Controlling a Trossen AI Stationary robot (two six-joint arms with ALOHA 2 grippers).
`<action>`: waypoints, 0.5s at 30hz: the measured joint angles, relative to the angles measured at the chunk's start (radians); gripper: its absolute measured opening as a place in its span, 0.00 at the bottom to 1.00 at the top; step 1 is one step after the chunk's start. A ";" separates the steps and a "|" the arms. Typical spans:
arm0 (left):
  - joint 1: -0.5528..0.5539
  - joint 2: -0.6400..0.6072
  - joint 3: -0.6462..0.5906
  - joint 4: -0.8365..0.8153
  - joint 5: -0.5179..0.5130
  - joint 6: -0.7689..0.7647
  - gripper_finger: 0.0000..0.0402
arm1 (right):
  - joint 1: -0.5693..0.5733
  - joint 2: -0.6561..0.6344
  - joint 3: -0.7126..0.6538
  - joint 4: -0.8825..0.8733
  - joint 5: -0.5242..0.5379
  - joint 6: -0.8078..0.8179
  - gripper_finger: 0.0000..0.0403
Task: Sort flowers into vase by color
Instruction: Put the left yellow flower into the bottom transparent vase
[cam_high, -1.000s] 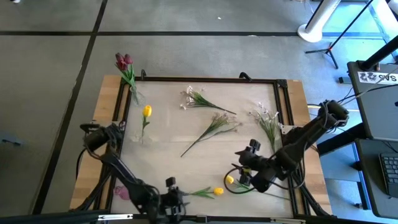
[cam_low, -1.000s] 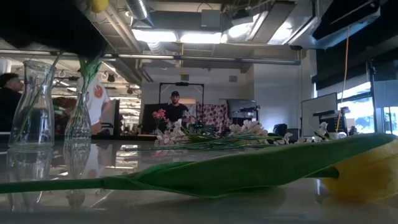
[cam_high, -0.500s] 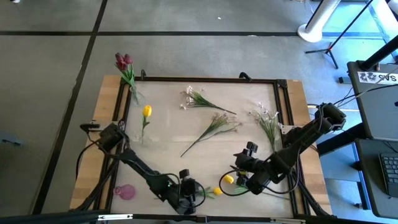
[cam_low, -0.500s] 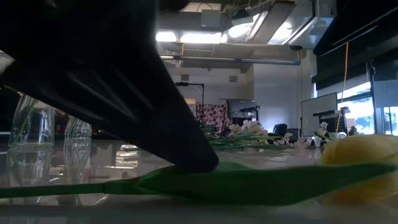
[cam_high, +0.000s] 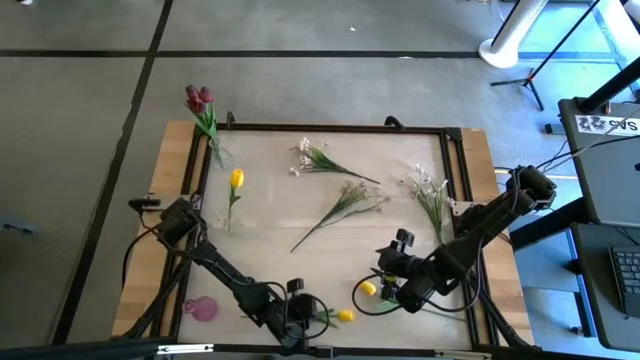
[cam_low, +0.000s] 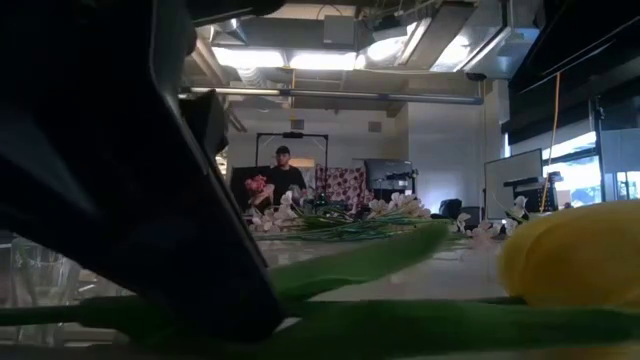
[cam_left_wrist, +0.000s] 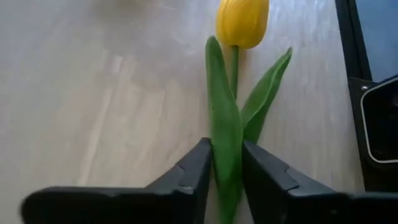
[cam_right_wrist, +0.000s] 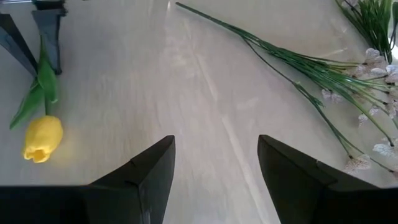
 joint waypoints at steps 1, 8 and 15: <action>-0.002 0.000 0.000 -0.001 0.001 0.000 0.16 | 0.000 0.000 0.000 0.000 0.000 0.000 0.56; -0.030 -0.021 -0.002 -0.024 -0.104 0.050 0.02 | 0.000 0.000 0.000 -0.001 -0.001 0.000 0.56; -0.100 -0.208 -0.002 -0.187 -0.487 0.077 0.01 | 0.000 0.000 0.000 0.000 -0.018 0.000 0.56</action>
